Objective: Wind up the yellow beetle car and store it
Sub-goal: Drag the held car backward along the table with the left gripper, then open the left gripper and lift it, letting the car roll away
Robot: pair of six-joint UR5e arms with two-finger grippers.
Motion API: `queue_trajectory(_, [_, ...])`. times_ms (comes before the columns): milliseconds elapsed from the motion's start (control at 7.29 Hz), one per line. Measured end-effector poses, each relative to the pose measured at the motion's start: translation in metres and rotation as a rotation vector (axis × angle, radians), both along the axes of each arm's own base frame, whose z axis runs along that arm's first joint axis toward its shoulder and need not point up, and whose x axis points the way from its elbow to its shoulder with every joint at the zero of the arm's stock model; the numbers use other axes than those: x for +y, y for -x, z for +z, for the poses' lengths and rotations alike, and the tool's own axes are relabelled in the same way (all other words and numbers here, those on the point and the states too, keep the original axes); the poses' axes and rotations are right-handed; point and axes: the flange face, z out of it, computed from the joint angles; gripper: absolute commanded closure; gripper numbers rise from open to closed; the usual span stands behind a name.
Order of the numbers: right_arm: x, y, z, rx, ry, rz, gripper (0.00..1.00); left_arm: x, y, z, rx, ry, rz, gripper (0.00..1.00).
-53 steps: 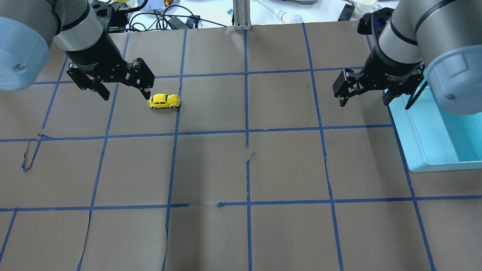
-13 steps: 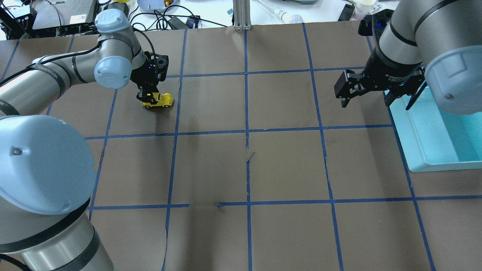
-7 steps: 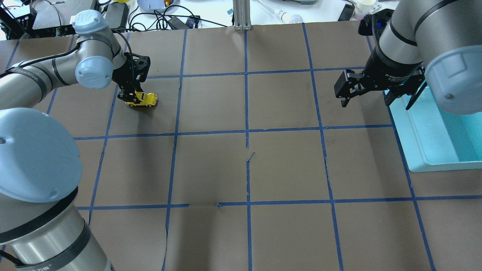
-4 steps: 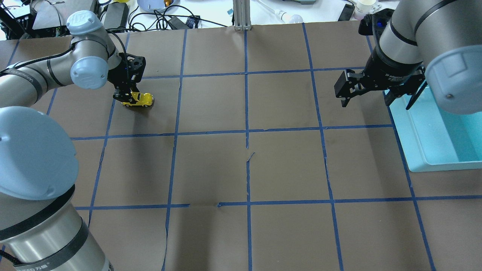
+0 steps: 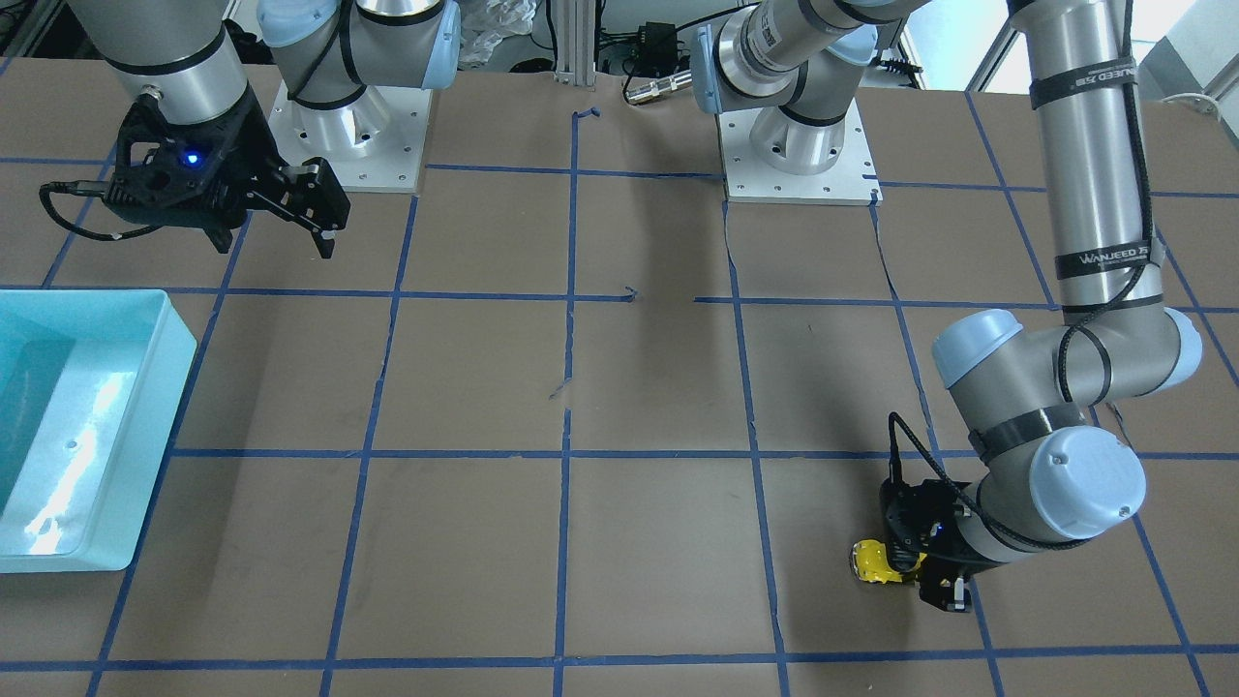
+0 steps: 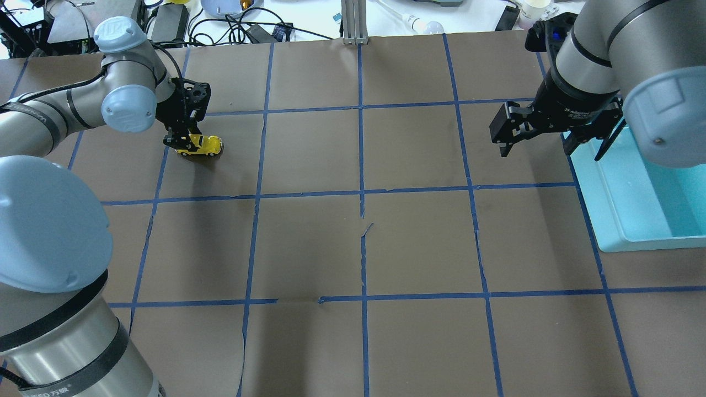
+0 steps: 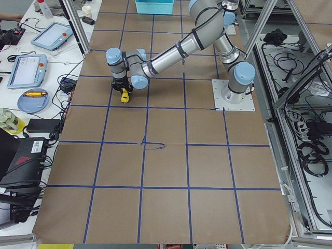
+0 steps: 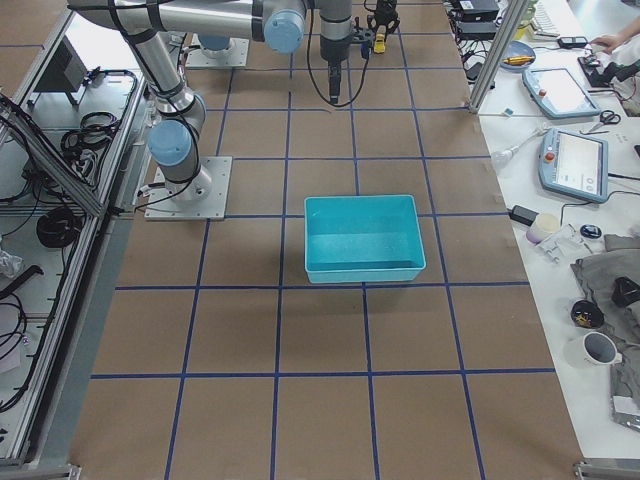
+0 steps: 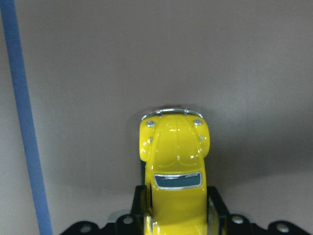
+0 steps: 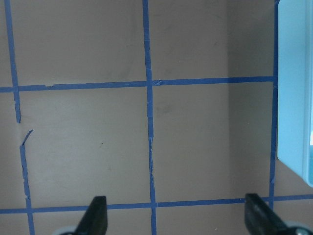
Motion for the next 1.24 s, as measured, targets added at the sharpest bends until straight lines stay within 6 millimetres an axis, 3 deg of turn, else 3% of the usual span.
queue_trajectory(137, [0.0003, 0.0, 0.0001, 0.001, 0.0, 0.0, 0.0, -0.0001, 0.0, 0.0, 0.0, 0.001, 0.001, 0.93])
queue_trajectory(275, [0.0002, 0.0001, 0.0001, 0.001, 0.0, -0.001, 0.0, -0.0001, -0.0001, 0.0001, 0.0, 0.002, 0.003, 0.59])
queue_trajectory(412, [-0.0001, 0.0003, -0.0003, 0.0, 0.0, -0.001, 0.0, -0.0001, -0.0004, 0.0001, 0.0, 0.002, 0.005, 0.41])
queue_trajectory(549, [0.0, 0.0003, -0.0007, 0.001, -0.001, 0.0, 0.0, 0.0, -0.001, 0.0, 0.001, 0.002, 0.009, 0.05])
queue_trajectory(686, [0.0001, 0.0001, -0.0009, 0.001, -0.002, 0.0, 0.0, 0.0004, -0.0021, -0.0014, 0.001, -0.001, 0.013, 0.0])
queue_trajectory(1235, [0.0, 0.0002, -0.0011, 0.001, -0.002, 0.0, 0.0, -0.0001, -0.0059, 0.0012, -0.001, 0.003, 0.029, 0.0])
